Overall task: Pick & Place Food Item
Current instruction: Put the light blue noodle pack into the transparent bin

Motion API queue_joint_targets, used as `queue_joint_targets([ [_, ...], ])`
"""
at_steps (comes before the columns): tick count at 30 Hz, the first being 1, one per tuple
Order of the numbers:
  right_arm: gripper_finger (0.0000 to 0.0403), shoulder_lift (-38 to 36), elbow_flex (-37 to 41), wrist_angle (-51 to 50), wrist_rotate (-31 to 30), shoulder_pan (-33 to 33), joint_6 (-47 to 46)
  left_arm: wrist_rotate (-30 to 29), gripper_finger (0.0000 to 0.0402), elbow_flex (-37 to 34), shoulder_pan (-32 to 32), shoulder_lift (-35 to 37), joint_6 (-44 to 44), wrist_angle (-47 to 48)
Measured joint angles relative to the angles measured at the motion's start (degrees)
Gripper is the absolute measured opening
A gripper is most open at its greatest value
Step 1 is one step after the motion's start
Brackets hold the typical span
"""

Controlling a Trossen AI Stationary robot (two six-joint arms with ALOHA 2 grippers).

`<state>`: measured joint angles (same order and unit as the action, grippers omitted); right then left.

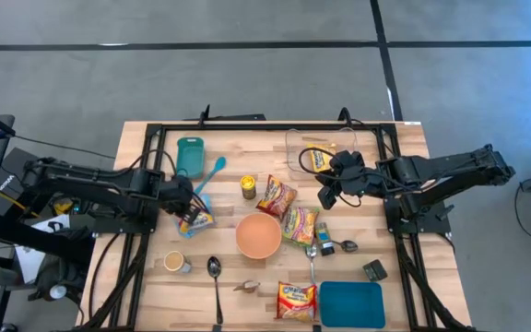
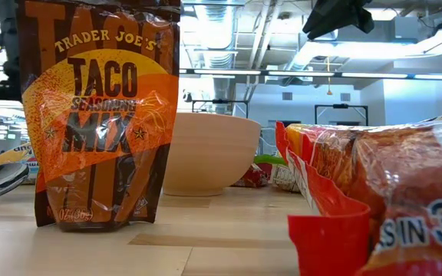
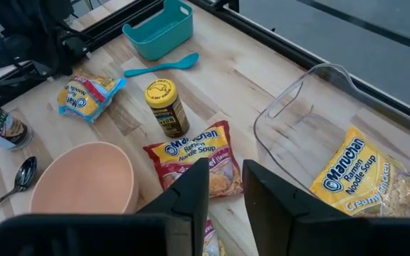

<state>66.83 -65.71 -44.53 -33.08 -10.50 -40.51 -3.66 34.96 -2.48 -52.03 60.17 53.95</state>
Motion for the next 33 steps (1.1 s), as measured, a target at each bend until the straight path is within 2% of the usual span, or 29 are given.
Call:
queue_joint_targets([
  [10, 0.0082, 0.0, 0.0, 0.0, 0.0, 0.0, 0.0, -0.7, 0.0, 0.0, 0.0, 0.0, 0.3, 6.1],
  [19, 0.0082, 0.0, 0.0, 0.0, 0.0, 0.0, 0.3, -0.9, 0.0013, 0.0, 0.0, 0.0, 0.1, 6.5],
  [23, 0.0082, 0.0, 0.0, 0.0, 0.0, 0.0, 0.5, -0.5, 0.0045, 0.0, 0.0, 0.0, 0.1, 6.5],
  [30, 0.0082, 0.0, 0.0, 0.0, 0.0, 0.0, 0.6, 0.1, 0.014, 0.0, 0.0, 0.0, -0.2, 6.5],
  [33, 0.0082, 0.0, 0.0, 0.0, 0.0, 0.0, 0.6, -1.4, 0.0169, -0.3, 0.0, 0.0, -5.7, 5.4],
])
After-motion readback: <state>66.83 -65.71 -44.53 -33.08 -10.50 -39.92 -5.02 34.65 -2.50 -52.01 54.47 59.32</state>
